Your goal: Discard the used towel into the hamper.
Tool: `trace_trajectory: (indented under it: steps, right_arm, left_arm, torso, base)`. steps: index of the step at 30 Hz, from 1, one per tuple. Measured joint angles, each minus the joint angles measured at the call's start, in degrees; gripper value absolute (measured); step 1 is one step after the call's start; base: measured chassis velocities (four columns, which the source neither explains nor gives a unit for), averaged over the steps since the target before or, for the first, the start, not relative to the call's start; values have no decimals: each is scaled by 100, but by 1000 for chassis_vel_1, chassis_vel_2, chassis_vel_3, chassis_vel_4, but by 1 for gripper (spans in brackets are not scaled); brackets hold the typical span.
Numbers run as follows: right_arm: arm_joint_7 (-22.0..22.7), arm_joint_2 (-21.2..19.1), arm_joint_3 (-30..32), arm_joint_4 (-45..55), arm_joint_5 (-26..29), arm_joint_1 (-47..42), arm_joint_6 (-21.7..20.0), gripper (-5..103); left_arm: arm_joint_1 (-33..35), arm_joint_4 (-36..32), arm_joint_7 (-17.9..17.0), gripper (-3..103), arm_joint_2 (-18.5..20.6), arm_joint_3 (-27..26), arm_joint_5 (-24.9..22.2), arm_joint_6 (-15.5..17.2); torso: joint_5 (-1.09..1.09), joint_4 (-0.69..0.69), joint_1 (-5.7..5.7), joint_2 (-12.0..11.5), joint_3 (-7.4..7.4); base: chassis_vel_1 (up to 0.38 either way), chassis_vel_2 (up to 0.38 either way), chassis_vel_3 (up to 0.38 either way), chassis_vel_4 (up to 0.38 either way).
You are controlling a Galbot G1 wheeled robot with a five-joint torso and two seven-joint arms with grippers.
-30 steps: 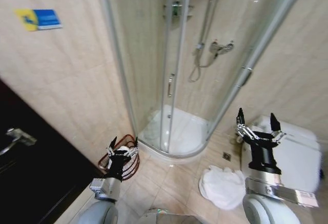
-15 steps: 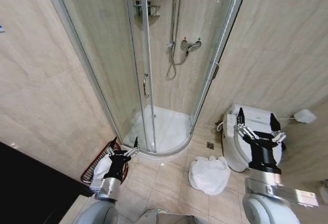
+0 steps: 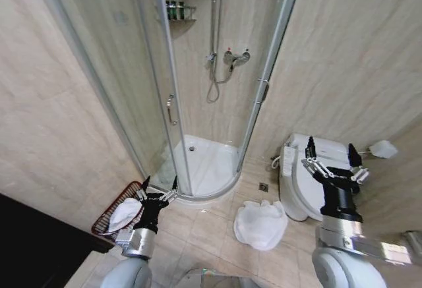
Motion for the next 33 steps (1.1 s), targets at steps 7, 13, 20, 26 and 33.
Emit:
trace_trajectory:
  steps: [7,13,20,26,33]
  right_arm:
    - [-1,-49,3,0,39,49,90,100]
    - [1,-108,3,-40,34,99,170,100]
    - [-27,-114,-15,-52,-16,114,173,100]
    - [-48,-102,-22,-52,-26,107,181,100]
    - [-56,-52,-22,-173,-69,101,247,100]
  left_arm:
    - [0,0,0,100,0,0,0,0]
    - [0,0,4,100,-5,3,0,0]
    - [1,0,2,100,-3,0,0,0]
    - [0,0,-1,100,2,-1,0,0]
    - [0,0,-1,100,0,0,0,0]
  torso:
    - [0,1,0,0,0]
    - [8,0,1,-1,1]
    - [-6,2,-40,-91,-48]
    - [-2,-1,-127,-287,-152]
    - [2,0,-275,-608,-321]
  base:
    - [-303,-299,302,306]
    - [-302,-296,328,251]
    - [-41,-112,92,44]
    - [84,46,-58,-22]
    - [13,18,-5,-10]
